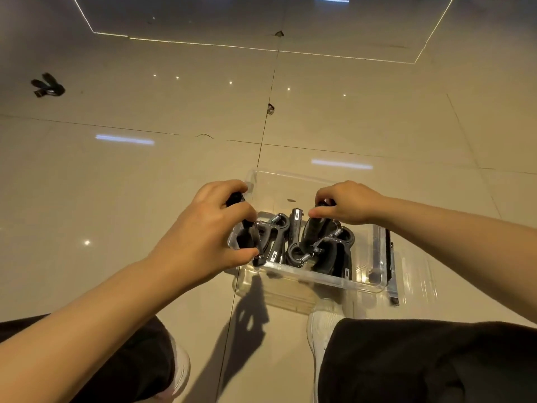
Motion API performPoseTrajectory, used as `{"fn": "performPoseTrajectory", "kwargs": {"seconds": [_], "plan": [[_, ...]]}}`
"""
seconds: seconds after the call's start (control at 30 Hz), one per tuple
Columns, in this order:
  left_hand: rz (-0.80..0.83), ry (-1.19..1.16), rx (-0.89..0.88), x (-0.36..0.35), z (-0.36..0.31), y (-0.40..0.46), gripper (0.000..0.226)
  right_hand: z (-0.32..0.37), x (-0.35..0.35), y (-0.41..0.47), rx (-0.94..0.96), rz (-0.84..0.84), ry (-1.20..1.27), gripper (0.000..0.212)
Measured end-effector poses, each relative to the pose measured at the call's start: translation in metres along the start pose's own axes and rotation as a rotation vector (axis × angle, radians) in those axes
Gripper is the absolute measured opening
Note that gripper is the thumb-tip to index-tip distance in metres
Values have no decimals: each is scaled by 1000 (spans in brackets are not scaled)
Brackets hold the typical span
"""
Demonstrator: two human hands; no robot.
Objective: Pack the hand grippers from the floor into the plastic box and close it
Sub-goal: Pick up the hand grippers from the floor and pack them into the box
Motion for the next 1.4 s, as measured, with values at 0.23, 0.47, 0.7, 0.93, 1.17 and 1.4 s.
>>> {"fn": "performPoseTrajectory", "kwargs": {"seconds": [0.23,0.47,0.7,0.93,1.17,1.4], "plan": [[57,-23,104,-15,34,-16,40,-19,-37,47,-186,184,282,39],[46,-28,128,-14,47,-8,40,-53,-75,61,-342,265,346,38],[55,-20,146,-19,50,-9,43,-78,-80,80,-362,48,284,49],[66,-47,167,-24,53,-8,41,-72,-66,91,-210,-176,-57,26],[55,-28,154,-23,55,-10,40,-48,-173,44,292,515,-677,75],[80,-21,161,-27,56,-7,42,-41,-173,52,297,429,-831,76]]}}
Point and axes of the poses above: each hand's wrist, its own y-axis towards the middle knuckle, its own x-axis out of the back of the hand, z = x × y, the point moved 10 cm from there along y, towards the middle knuckle, and after that the axes turned 15 degrees about y, right-handed, at the moved point
